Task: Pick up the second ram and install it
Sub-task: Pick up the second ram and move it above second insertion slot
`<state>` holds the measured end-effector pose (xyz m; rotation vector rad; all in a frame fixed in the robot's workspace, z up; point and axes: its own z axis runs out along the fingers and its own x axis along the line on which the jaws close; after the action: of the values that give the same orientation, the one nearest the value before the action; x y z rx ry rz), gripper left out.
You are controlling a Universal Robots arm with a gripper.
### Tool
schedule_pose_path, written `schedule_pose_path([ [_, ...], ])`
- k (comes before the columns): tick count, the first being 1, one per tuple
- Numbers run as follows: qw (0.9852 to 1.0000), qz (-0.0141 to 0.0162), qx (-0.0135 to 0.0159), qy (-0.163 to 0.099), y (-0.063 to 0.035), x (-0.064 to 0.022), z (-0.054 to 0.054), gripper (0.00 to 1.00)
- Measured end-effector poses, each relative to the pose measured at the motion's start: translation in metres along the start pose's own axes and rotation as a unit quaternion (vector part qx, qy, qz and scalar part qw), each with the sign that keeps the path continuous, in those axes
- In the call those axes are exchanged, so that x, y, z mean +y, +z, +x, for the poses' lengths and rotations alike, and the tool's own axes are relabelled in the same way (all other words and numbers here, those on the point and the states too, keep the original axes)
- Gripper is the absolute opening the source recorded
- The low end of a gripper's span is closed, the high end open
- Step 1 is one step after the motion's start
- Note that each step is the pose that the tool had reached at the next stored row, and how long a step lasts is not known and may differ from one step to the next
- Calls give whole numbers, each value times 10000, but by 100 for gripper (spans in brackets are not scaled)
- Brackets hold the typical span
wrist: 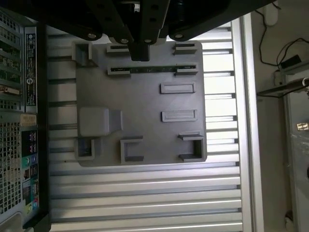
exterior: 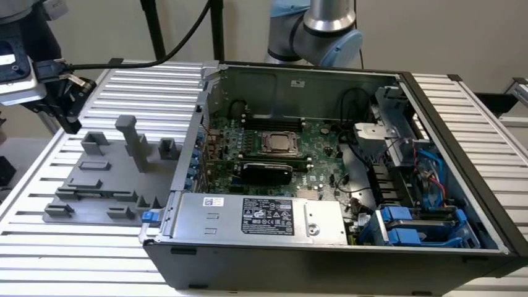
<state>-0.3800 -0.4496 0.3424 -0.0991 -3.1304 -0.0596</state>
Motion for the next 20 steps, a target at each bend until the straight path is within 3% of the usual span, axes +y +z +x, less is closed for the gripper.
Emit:
schedule_pose_path([
  [3,10000,0,1,-16,4,0,-3,0],
  [7,9993,4,14,-372,27,-1,-3,0],
  [10,9979,6,23,-643,48,-2,-4,0],
  [15,9940,11,41,-1091,86,-3,-4,0],
  [20,9880,16,58,-1544,128,-5,-5,0],
])
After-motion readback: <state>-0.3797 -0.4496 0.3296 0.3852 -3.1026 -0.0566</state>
